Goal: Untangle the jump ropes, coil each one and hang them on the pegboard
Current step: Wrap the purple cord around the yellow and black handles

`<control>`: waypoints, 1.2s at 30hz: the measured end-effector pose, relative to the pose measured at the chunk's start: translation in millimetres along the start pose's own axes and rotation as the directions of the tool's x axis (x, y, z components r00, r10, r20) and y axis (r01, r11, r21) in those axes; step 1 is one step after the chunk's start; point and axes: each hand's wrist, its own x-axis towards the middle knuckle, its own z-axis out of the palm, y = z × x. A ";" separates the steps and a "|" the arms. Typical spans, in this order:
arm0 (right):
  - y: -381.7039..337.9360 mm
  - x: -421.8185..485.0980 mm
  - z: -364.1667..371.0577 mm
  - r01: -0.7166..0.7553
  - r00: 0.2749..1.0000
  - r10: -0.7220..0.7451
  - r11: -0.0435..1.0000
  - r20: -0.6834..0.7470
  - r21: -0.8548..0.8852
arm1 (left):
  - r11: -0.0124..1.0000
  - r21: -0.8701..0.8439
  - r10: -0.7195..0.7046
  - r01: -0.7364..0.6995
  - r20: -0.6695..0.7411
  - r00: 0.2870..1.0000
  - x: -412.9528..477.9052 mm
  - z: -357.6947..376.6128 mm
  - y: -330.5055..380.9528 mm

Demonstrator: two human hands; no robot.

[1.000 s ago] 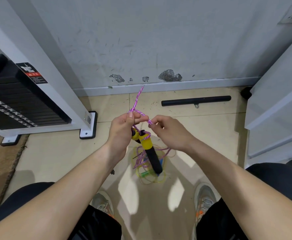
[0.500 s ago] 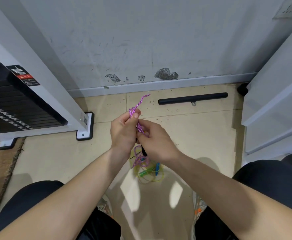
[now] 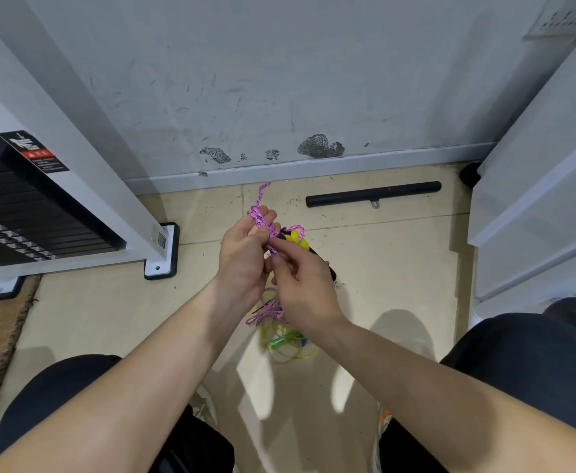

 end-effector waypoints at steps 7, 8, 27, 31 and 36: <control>1.5 -7.8 -0.2 -0.012 1.000 0.012 1.000 -0.003 -0.017 | 0.998 -0.053 -0.016 0.016 -0.006 1.000 -2.4 -2.9 8.7; 1.4 -9.4 -0.8 0.025 1.000 -0.023 0.991 0.022 -0.131 | 0.998 -0.058 -0.027 0.027 -0.015 1.000 -0.4 -3.8 10.6; 15.0 -11.4 -5.3 0.409 0.912 -0.210 0.415 0.351 -0.813 | 0.992 0.002 0.124 -0.124 -0.126 0.984 12.7 -26.0 38.3; 10.2 -4.9 -9.4 0.301 0.935 -0.090 0.710 0.342 -0.637 | 0.946 0.111 0.319 -0.304 -0.147 0.936 18.0 -28.3 48.9; 27.0 -13.7 -10.7 -0.188 0.818 0.207 0.978 0.536 -0.089 | 0.976 -0.195 0.097 -0.095 -0.001 0.995 22.9 -37.5 54.9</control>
